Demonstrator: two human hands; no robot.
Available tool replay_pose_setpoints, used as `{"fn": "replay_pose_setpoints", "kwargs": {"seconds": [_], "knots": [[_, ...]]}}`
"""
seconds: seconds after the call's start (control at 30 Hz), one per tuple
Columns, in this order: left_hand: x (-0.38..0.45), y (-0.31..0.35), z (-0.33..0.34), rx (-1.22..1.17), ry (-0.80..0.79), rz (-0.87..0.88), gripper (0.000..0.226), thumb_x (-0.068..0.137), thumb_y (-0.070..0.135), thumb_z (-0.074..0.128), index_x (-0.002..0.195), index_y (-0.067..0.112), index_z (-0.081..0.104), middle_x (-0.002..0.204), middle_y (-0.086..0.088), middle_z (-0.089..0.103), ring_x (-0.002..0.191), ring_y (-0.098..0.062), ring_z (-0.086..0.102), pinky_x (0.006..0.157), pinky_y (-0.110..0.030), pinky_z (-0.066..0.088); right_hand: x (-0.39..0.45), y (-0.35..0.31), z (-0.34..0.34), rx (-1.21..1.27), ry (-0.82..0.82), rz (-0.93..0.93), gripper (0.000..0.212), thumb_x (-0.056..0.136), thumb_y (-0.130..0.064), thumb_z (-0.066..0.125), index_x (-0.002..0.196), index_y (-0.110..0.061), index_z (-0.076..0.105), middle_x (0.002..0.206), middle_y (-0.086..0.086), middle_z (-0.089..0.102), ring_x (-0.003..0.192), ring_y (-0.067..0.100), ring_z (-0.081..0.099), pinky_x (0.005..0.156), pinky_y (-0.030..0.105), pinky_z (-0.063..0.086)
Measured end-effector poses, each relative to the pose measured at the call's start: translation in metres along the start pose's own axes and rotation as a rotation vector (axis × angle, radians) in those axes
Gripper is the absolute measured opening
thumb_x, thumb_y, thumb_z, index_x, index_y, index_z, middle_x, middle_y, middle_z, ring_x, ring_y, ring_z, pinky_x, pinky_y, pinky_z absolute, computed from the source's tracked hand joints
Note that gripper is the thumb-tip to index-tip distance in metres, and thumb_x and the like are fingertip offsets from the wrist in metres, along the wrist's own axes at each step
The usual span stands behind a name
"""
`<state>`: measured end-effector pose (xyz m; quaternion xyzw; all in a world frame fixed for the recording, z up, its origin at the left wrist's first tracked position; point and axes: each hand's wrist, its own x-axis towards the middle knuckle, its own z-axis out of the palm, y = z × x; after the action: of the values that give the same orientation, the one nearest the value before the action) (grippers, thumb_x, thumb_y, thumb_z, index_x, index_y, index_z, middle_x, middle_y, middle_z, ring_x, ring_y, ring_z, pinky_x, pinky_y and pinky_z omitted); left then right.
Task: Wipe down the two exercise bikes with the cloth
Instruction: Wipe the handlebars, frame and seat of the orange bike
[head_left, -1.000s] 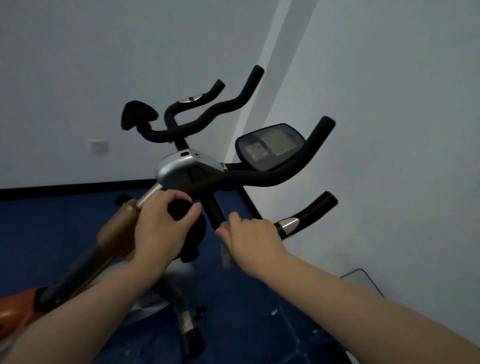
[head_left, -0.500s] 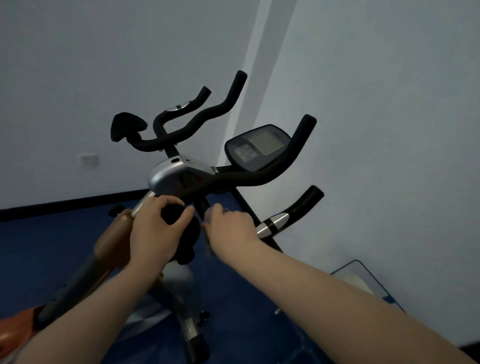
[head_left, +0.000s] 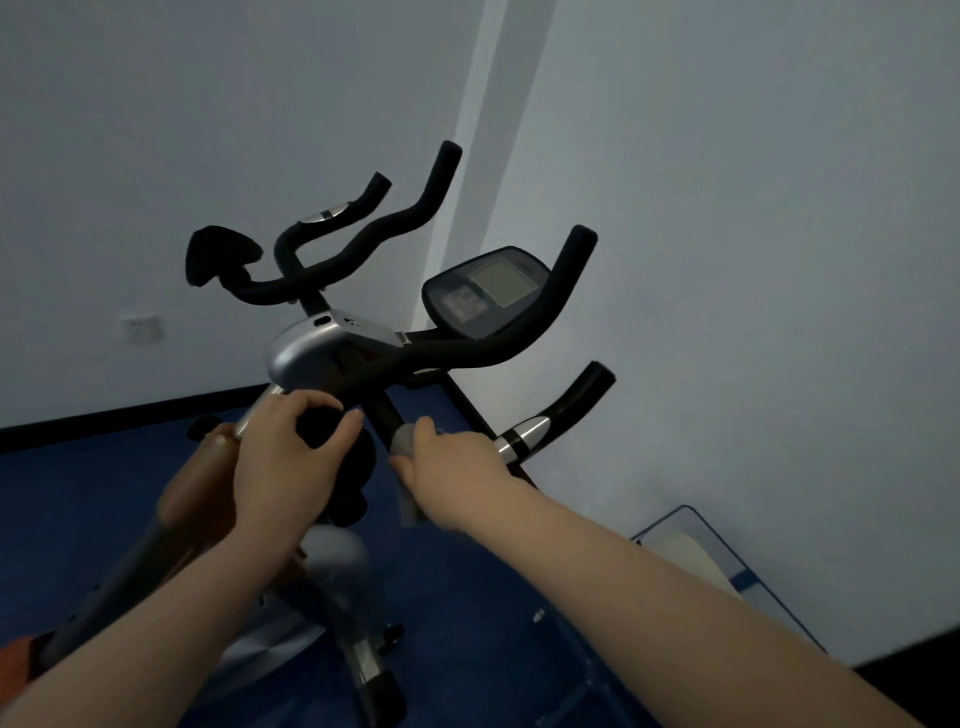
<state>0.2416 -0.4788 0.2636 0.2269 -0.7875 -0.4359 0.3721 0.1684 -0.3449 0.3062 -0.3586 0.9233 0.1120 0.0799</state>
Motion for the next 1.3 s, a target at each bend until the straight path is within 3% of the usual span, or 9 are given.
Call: {"fn": "replay_pose_setpoints", "kwargs": {"seconds": [0.13,0.3,0.5,0.7,0.9,1.0,1.13,1.2,1.3], "knots": [[0.001,-0.001,0.003,-0.011,0.019,-0.027,0.014,0.082,0.036,0.072,0.09,0.027,0.064,0.087,0.019,0.05,0.086,0.0,0.047,0.07,-0.014,0.032,0.018,-0.01,-0.01,0.003,-0.035,0.066,0.049,0.102,-0.04,0.04,0.139,-0.008,0.03,0.124,0.015,0.054,0.111,0.032,0.055,0.07,0.035,0.036],[0.001,-0.004,0.001,-0.011,0.001,0.001,0.014,0.083,0.035,0.072,0.09,0.027,0.064,0.089,0.014,0.054,0.088,-0.001,0.049,0.071,-0.017,0.035,0.039,-0.011,-0.03,0.026,-0.19,-0.085,0.065,0.096,-0.017,0.054,0.151,-0.022,0.02,0.14,0.02,0.033,0.124,0.042,0.044,0.085,0.046,0.044],[0.0,-0.002,0.002,-0.015,0.004,-0.024,0.015,0.083,0.036,0.072,0.092,0.025,0.065,0.094,0.009,0.056,0.089,-0.001,0.048,0.07,-0.012,0.032,0.012,-0.006,0.002,0.073,0.026,0.063,0.042,0.104,-0.042,0.031,0.128,-0.008,0.035,0.113,0.014,0.062,0.101,0.03,0.06,0.065,0.034,0.034],[0.001,-0.002,0.002,-0.014,0.006,-0.019,0.013,0.083,0.035,0.071,0.09,0.028,0.063,0.088,0.019,0.052,0.085,0.001,0.048,0.068,-0.017,0.034,0.034,-0.014,-0.019,-0.016,-0.035,-0.043,0.061,0.092,-0.019,0.059,0.145,-0.013,0.029,0.13,0.015,0.044,0.115,0.036,0.05,0.072,0.04,0.039],[0.0,-0.003,0.0,-0.023,-0.01,-0.009,0.013,0.084,0.035,0.071,0.091,0.027,0.064,0.089,0.016,0.053,0.087,0.004,0.046,0.071,-0.012,0.032,0.016,-0.009,0.0,0.06,0.076,0.048,0.038,0.103,-0.035,0.037,0.131,-0.009,0.037,0.119,0.014,0.055,0.102,0.032,0.058,0.064,0.035,0.032],[0.001,-0.004,0.003,-0.023,0.01,-0.026,0.013,0.083,0.036,0.072,0.09,0.028,0.064,0.09,0.015,0.054,0.085,0.001,0.048,0.069,-0.014,0.034,0.013,-0.006,0.006,0.091,0.097,0.061,0.042,0.105,-0.044,0.025,0.123,-0.008,0.039,0.108,0.013,0.063,0.094,0.029,0.061,0.058,0.033,0.027],[0.001,-0.004,0.004,-0.018,0.026,-0.023,0.011,0.083,0.035,0.072,0.087,0.031,0.062,0.087,0.019,0.053,0.086,0.013,0.049,0.067,-0.015,0.033,0.029,-0.011,-0.01,0.073,-0.005,0.06,0.045,0.102,-0.037,0.041,0.137,-0.01,0.035,0.122,0.015,0.053,0.111,0.033,0.054,0.064,0.036,0.035],[0.001,-0.004,0.004,-0.021,0.024,-0.013,0.012,0.083,0.032,0.073,0.087,0.031,0.062,0.085,0.022,0.053,0.086,0.019,0.047,0.069,-0.012,0.032,0.032,-0.013,-0.018,0.016,-0.093,-0.025,0.061,0.096,-0.024,0.055,0.148,-0.017,0.024,0.128,0.015,0.042,0.113,0.036,0.049,0.068,0.039,0.039],[-0.001,-0.002,0.001,-0.017,0.0,0.001,0.011,0.084,0.033,0.072,0.089,0.03,0.063,0.086,0.02,0.054,0.087,0.021,0.046,0.069,-0.01,0.03,0.024,-0.016,-0.017,0.057,-0.041,0.037,0.05,0.1,-0.028,0.047,0.144,-0.014,0.029,0.129,0.014,0.046,0.112,0.033,0.051,0.068,0.037,0.037]]}}
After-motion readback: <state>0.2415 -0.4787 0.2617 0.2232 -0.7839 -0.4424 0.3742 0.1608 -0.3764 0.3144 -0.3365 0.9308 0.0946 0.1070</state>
